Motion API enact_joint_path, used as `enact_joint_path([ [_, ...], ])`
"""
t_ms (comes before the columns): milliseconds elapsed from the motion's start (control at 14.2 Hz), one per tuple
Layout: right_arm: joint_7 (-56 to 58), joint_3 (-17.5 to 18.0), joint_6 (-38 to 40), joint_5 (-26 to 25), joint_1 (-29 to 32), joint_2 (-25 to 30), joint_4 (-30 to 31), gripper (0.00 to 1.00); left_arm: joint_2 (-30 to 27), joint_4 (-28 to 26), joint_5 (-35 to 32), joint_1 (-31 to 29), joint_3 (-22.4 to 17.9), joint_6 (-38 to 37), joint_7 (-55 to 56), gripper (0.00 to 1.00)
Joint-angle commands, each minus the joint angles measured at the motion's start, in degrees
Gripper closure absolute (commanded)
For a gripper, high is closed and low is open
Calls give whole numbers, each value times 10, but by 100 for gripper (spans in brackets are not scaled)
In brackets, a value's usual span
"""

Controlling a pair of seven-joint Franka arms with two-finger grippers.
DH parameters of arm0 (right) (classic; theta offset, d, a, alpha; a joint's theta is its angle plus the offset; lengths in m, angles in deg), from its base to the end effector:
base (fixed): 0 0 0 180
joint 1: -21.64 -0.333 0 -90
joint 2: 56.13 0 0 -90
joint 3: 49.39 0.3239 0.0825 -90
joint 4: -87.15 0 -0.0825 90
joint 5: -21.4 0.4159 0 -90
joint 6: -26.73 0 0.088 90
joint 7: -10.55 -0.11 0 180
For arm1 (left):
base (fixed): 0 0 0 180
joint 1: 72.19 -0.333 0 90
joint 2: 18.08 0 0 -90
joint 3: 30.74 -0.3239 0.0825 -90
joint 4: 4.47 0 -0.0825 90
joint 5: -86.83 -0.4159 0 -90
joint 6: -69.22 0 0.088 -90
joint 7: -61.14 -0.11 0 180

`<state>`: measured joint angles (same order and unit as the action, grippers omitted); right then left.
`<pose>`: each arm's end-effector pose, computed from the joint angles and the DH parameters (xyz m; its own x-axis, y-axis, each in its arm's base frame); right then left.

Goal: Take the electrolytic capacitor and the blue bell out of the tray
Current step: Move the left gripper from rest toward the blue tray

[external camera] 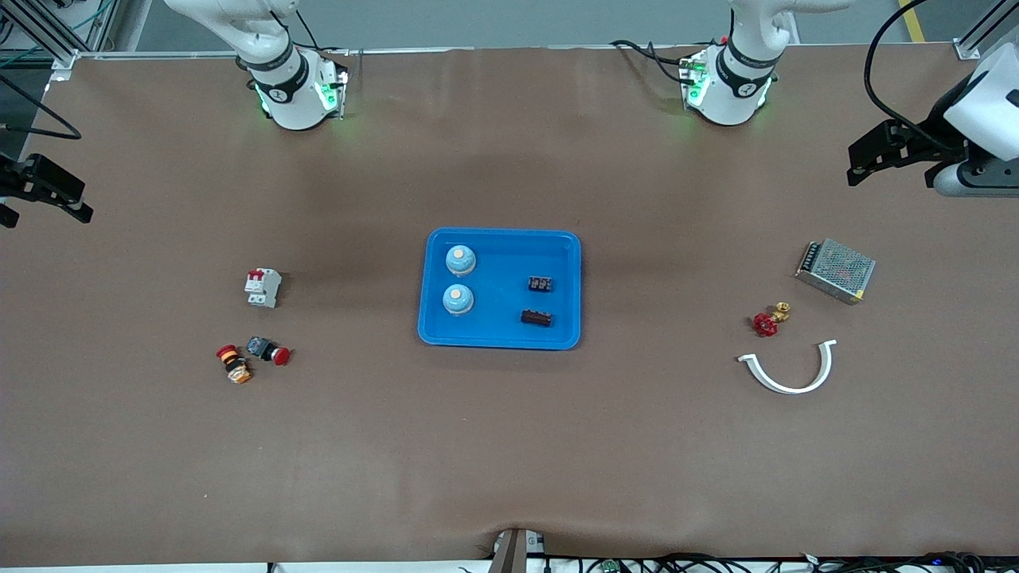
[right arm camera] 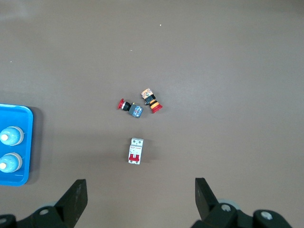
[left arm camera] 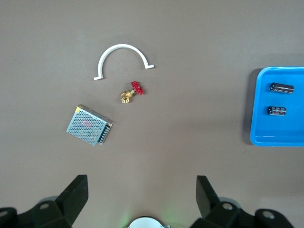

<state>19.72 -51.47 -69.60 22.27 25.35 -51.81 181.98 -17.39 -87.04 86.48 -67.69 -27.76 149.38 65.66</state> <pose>0.5704 -0.0571 0.6405 0.9930 0.0576 0.1029 0.0581 -0.9983 -0.0015 0.5669 -0.0735 0.6720 0.9973 -0.0504 -0.0535 -0.0510 -0.9987 -0.0097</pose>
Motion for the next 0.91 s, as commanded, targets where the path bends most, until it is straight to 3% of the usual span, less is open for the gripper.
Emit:
enact_joint_path([
  [0,-1,7,4,2,10,-7,-15,0,0,6,2,0,1,0,-6,0],
  [281,-1,7,5,2,10,-7,-15,0,-1,-2,8,-1,-2,14,-18,0],
  [844,-1,7,6,3,12,-10,-15,0,-4,-131,10,-4,2,125,1,0],
])
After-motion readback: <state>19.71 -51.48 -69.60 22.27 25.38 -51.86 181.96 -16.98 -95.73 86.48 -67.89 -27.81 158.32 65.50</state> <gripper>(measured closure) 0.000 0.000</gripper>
